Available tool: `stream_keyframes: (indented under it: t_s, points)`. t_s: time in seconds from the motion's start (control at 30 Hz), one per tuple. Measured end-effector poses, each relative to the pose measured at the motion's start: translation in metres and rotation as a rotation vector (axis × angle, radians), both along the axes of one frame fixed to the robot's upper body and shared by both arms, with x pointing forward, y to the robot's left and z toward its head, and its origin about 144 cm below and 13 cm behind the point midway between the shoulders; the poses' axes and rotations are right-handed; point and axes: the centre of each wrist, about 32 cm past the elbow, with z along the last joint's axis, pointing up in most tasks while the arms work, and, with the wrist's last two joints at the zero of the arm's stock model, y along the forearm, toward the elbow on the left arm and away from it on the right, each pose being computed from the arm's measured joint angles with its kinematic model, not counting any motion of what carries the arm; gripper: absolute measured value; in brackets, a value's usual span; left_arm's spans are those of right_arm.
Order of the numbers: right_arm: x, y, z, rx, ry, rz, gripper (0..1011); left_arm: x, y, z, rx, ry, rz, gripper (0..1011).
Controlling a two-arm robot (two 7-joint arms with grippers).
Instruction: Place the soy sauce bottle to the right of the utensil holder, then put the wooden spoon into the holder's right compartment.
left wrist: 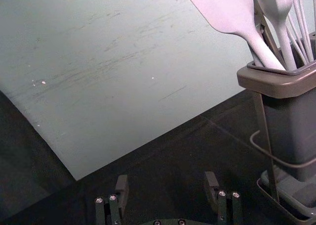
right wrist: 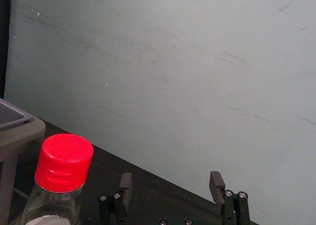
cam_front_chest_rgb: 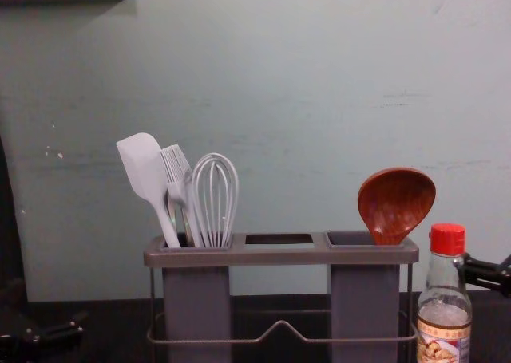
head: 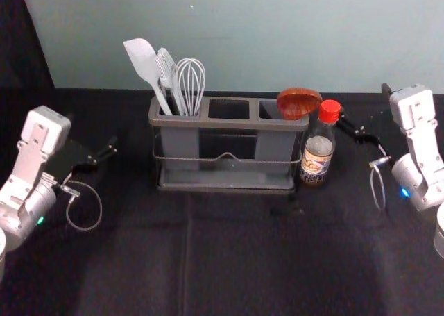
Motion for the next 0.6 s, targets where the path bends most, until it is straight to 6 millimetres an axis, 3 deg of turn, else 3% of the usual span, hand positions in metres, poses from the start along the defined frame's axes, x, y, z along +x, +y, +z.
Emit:
stream_keyframes:
  t_s: [0.6]
  points:
    - [0.0, 0.0, 0.0, 0.0, 0.0, -0.001, 1002, 0.0, 0.0, 0.0, 0.0, 0.0, 0.0, 1005]
